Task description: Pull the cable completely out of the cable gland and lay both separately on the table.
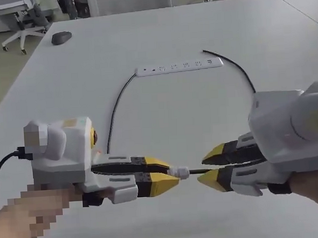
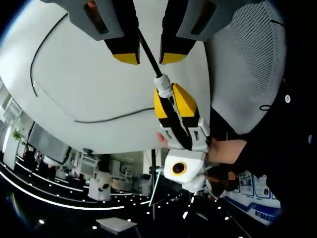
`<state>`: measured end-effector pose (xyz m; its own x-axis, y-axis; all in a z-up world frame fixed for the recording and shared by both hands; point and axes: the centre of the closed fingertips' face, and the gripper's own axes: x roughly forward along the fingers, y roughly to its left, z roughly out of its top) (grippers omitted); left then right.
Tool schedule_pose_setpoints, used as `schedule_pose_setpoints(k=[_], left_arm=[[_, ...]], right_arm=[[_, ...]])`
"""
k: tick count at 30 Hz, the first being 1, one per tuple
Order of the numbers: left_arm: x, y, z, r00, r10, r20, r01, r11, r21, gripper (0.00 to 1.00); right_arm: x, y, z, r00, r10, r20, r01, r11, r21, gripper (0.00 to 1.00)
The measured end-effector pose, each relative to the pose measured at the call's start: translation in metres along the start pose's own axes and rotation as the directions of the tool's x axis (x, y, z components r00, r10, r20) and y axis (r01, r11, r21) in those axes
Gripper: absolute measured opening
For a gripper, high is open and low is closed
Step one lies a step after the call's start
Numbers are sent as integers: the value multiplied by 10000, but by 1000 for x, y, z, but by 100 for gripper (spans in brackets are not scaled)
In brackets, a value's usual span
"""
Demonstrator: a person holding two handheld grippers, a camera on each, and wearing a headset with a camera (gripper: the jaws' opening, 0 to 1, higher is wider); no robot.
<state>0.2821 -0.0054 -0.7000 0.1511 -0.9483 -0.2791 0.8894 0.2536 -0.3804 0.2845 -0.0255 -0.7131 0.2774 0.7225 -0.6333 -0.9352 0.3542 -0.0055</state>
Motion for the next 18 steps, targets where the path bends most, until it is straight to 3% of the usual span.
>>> schedule_pose_setpoints(k=[2,11,18], left_arm=[[0,0,1,10000,10,4,-10,10000,63,15],[0,1,3,10000,39,63,-40,9999,162,15],[1,2,8,9998,92,175,-99,9993,373,15]], right_arm=[[2,0,0,10000,-20,-40,19,10000,-91,4],[1,-1,-2,9999,-84,-95,81,9994,-323,1],[-3,-4,0,9996,-275,81,275,9996,11,0]])
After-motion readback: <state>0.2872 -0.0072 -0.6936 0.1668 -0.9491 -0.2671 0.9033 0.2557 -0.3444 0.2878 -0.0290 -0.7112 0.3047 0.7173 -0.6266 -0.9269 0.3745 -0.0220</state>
